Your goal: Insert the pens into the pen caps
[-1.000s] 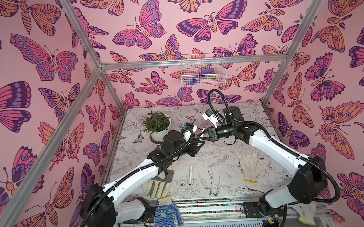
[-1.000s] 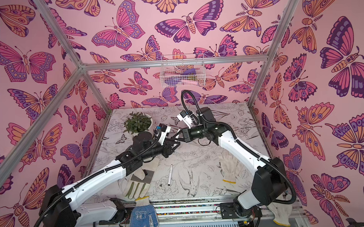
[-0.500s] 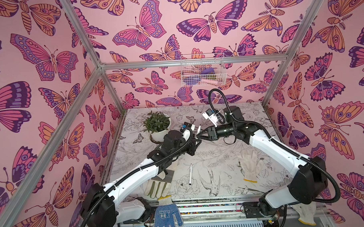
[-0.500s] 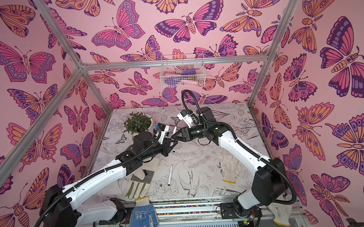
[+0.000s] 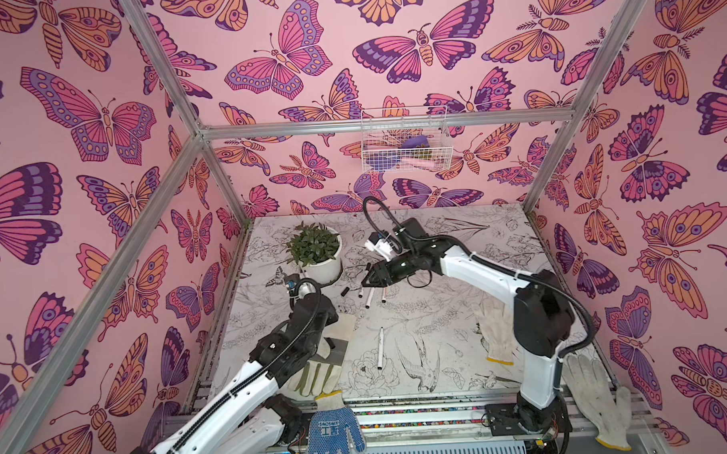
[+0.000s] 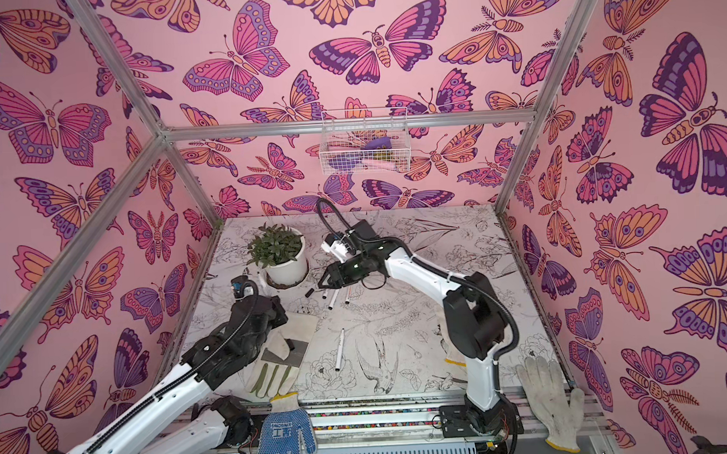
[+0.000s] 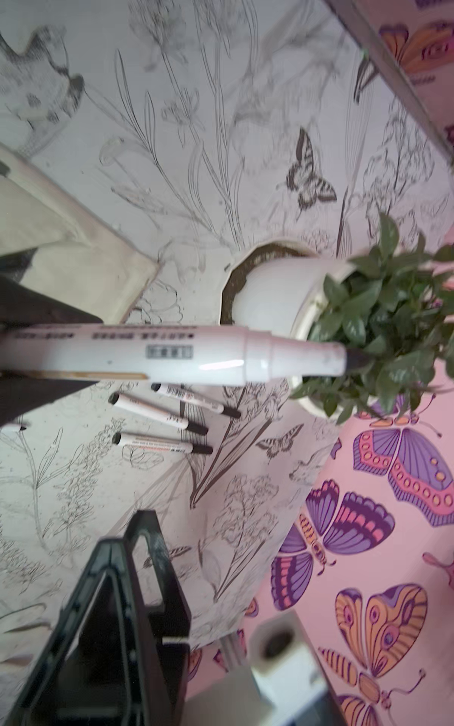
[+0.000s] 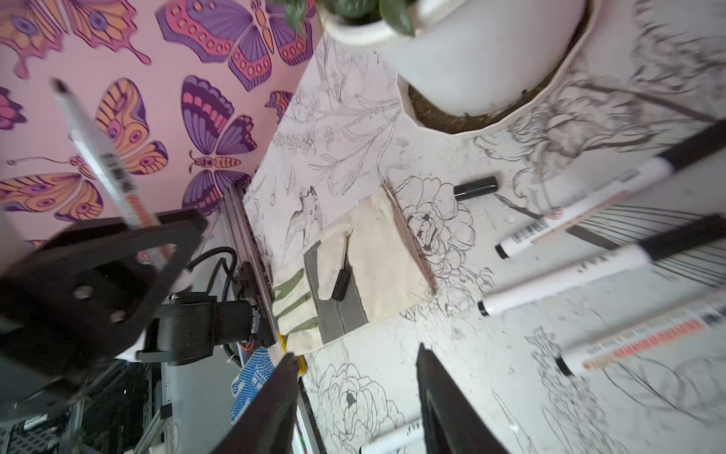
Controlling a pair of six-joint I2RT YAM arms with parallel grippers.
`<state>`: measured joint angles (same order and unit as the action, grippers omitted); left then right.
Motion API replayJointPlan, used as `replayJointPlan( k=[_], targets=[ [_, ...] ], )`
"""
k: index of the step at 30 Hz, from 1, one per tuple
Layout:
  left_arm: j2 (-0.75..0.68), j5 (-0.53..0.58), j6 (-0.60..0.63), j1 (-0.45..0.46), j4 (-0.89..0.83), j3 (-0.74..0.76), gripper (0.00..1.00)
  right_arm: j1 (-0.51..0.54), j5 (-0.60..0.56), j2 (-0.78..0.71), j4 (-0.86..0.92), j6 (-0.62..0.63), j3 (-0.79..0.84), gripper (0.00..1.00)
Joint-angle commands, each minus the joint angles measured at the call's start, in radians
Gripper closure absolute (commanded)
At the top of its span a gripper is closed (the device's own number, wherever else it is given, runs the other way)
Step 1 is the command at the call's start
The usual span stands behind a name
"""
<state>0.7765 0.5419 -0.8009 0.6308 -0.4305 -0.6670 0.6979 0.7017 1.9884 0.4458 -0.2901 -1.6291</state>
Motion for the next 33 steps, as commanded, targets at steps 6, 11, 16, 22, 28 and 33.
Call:
replayJointPlan(
  k=[6, 11, 16, 22, 28, 33],
  targets=[
    [-0.082, 0.118, -0.004, -0.012, -0.158, -0.020, 1.00, 0.061, -0.067, 0.308, 0.091, -0.051, -0.284, 0.48],
    [-0.113, 0.109, 0.005, -0.011, -0.192, -0.027, 1.00, 0.068, -0.165, 0.465, 0.180, -0.072, -0.483, 0.48],
    [-0.153, 0.123, 0.007, -0.011, -0.236, -0.031, 1.00, 0.086, -0.287, 0.589, 0.307, -0.066, -0.665, 0.48],
    [-0.179, 0.131, 0.008, -0.014, -0.276, -0.042, 1.00, 0.121, -0.452, 0.661, 0.360, -0.060, -0.759, 0.48],
    [-0.197, 0.133, 0.026, -0.013, -0.301, -0.050, 1.00, 0.157, -0.565, 0.709, 0.413, -0.016, -0.814, 0.51],
    [-0.213, 0.135, 0.038, -0.013, -0.306, -0.050, 1.00, 0.175, -0.688, 0.699, 0.446, 0.028, -0.763, 0.61]
  ],
)
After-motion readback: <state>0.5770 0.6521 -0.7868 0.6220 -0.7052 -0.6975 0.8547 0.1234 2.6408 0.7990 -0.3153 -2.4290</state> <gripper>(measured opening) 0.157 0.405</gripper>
